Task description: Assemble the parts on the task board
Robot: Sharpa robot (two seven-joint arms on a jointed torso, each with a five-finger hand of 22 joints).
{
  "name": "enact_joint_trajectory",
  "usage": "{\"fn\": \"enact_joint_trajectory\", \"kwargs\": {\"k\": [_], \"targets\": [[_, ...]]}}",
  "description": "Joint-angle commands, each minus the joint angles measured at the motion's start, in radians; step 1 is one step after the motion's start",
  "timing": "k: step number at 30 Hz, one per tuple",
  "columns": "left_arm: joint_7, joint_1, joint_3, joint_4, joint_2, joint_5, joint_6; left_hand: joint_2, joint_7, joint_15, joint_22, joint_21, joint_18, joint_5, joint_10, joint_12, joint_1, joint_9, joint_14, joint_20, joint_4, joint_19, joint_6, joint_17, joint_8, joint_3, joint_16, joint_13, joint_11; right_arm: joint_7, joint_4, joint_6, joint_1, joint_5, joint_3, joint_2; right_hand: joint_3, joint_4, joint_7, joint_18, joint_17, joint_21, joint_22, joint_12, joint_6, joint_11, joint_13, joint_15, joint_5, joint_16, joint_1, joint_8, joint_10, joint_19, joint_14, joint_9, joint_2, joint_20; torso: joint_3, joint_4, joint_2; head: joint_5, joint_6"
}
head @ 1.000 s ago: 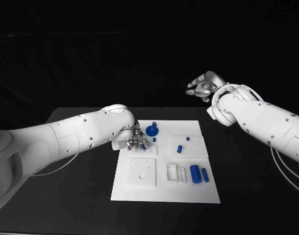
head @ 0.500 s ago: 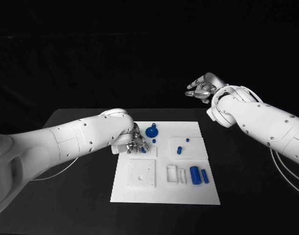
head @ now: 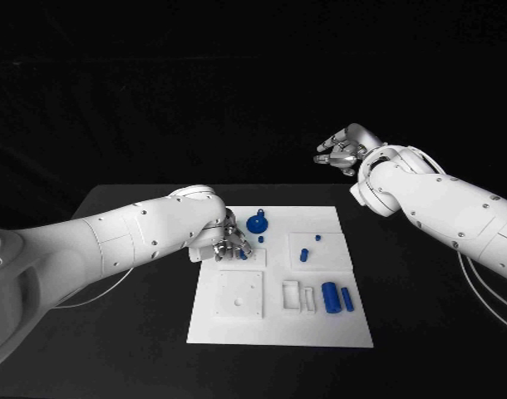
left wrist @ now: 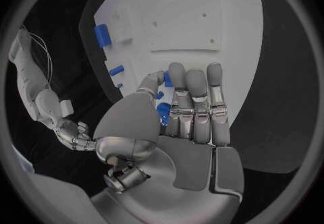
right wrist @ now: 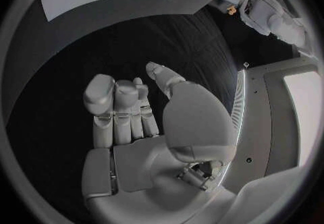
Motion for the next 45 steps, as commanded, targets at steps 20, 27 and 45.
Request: {"fn": "enact_joint_trajectory", "kwargs": {"k": [20,27,45], "targets": [[0.013,-0.001,0.000,-0.010,0.007,0.001,0.010,0.024,-0.005,-0.003,0.020,0.009,-0.002,0.002,-0.005,0.005,0.026,-0.002,0.000,-0.002,-0.153,-0.003,0.000,-0.003,0.006,0.160,0.008,-0.002,0.000,-0.003,0.002,0.012,0.000,-0.006,0.000,0.004,0.004,-0.006,-0.003,0.007,0.001,-0.003,0.112,0.004,0.012,-0.006,-0.001,-0.007,-0.003,-0.003,-0.007,-0.004,-0.001,0.039,0.004,0.000,0.003,-0.005,0.0006,-0.0002,0.000,0.002,-0.003],[0.013,-0.001,0.000,-0.015,0.008,0.000,0.017,0.022,-0.005,-0.003,0.020,0.010,-0.001,0.001,-0.005,0.006,0.028,-0.004,-0.001,-0.001,-0.153,-0.004,0.000,-0.003,0.006,0.160,0.009,-0.002,0.000,-0.003,0.002,0.012,0.000,-0.006,0.000,0.004,0.005,-0.007,-0.004,0.006,0.002,-0.003,0.112,0.004,0.014,-0.007,-0.001,-0.007,-0.003,-0.002,-0.007,-0.004,0.000,0.039,0.004,0.000,0.004,-0.005,0.0009,-0.0002,0.000,0.001,-0.004],[0.010,-0.001,0.000,-0.018,0.009,-0.002,0.041,0.019,-0.005,-0.002,0.021,0.013,-0.001,0.004,-0.005,0.007,0.031,-0.007,-0.001,-0.001,-0.153,-0.005,0.002,-0.004,0.006,0.161,0.010,-0.002,0.000,-0.004,-0.001,0.016,0.000,-0.007,0.000,0.008,0.006,-0.008,-0.004,0.006,0.001,-0.002,0.112,0.003,0.016,-0.007,-0.002,-0.007,-0.003,-0.003,-0.008,-0.004,-0.002,0.039,0.004,0.000,0.004,-0.006,0.0008,-0.0001,0.001,0.000,-0.005]]}}
